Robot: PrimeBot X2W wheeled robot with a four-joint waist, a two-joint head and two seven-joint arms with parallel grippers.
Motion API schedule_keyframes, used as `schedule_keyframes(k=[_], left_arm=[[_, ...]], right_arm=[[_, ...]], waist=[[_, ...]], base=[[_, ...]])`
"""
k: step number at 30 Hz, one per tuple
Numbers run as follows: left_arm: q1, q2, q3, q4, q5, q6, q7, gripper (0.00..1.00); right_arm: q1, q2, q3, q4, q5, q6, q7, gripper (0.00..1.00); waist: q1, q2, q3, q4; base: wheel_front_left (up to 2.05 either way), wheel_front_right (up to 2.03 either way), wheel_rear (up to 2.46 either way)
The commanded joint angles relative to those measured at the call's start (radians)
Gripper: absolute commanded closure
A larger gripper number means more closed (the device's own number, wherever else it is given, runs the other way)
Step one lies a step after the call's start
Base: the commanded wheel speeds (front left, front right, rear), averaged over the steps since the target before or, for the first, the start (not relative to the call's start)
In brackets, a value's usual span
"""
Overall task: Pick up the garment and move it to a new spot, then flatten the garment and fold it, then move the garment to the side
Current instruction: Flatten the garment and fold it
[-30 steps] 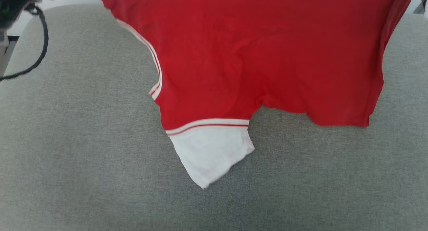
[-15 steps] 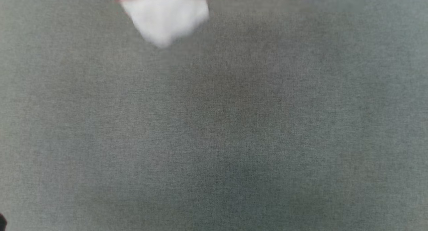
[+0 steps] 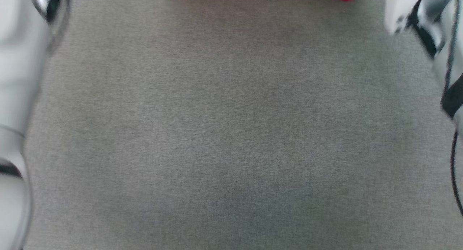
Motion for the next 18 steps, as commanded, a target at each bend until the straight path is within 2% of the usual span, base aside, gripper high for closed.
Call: schedule_keyframes(k=[1,4,11,14,17,18], left_arm=[[0.066,0.003,-0.012,0.000,-0.030,-0.006,0.031,1.00],[0.222,0.013,-0.065,-0.086,-0.148,-0.009,0.173,1.00],[0.502,0.148,-0.089,-0.333,-0.335,-0.003,0.381,1.00],[0.624,0.210,-0.083,-0.470,-0.385,0.052,0.451,1.00],[0.745,0.277,-0.078,-0.649,-0.423,0.145,0.515,1.00],[0.745,0.277,-0.078,-0.649,-0.423,0.145,0.515,1.00]], right_arm=[[0.038,-0.001,0.020,-0.005,0.030,-0.002,0.014,1.00],[0.151,-0.022,0.095,-0.059,0.147,-0.001,0.073,1.00],[0.362,-0.111,0.207,-0.275,0.350,-0.001,0.179,1.00],[0.455,-0.159,0.232,-0.386,0.416,-0.001,0.223,1.00],[0.547,-0.220,0.237,-0.490,0.458,-0.001,0.258,1.00],[0.547,-0.220,0.237,-0.490,0.458,-0.001,0.258,1.00]], waist=[[0.0000,0.0000,-0.009,0.008],[0.0000,0.0000,-0.026,0.016],[0.0000,0.0000,-0.065,0.011],[0.0000,0.0000,-0.081,0.010],[0.0000,0.0000,-0.094,0.012],[0.0000,0.0000,-0.094,0.012]], base=[[0.00,0.00,0.00],[0.00,0.00,0.00],[0.00,0.00,0.00],[0.00,0.00,0.00],[0.00,0.00,0.00],[0.00,0.00,0.00]])
